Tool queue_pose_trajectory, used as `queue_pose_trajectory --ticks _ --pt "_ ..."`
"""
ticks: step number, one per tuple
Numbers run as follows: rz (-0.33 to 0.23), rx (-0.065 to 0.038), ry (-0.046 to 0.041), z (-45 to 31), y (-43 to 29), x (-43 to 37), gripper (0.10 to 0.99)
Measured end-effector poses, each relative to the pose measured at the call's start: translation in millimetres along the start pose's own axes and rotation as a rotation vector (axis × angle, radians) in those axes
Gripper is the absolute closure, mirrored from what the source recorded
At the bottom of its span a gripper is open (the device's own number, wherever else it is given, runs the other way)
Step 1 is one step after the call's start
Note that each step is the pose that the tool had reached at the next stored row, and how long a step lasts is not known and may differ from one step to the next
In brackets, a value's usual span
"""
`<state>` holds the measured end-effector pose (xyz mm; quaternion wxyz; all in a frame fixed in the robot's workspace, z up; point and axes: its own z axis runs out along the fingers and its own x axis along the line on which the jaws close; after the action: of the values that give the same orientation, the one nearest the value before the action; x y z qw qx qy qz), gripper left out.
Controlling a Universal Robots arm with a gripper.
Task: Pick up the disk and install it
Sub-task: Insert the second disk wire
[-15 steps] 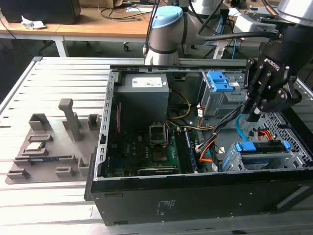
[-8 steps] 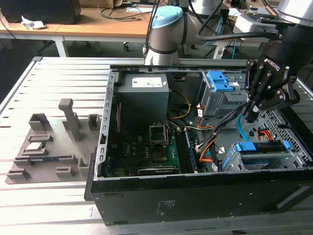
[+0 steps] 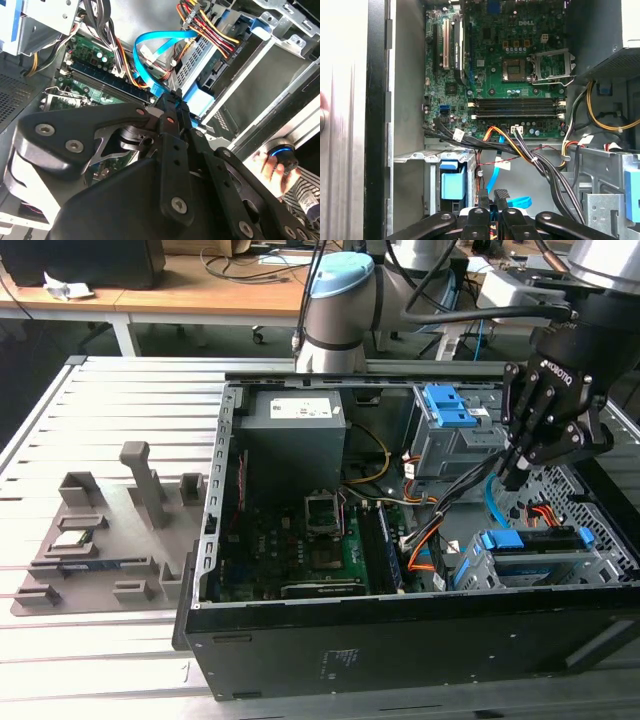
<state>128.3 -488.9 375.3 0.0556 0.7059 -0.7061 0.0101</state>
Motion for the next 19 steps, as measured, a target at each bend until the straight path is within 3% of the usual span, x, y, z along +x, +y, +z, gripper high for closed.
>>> queue_pose_trajectory --ticks 3,5,7,12,16,19 --pt "0.000 0.000 -0.0008 2.6 -0.3 20.2 0.925" --pt "0.000 0.000 -0.0036 6.6 -4.8 27.2 0.925" --pt "0.000 -0.001 -0.0038 10.1 -11.6 27.8 0.925" --pt "-0.001 -0.001 -0.0042 19.3 -17.9 26.8 0.925" --pt "0.000 -0.002 -0.0046 26.5 -29.9 25.4 0.925" --pt "-0.001 -0.002 -0.0044 29.8 -31.7 25.0 0.925"
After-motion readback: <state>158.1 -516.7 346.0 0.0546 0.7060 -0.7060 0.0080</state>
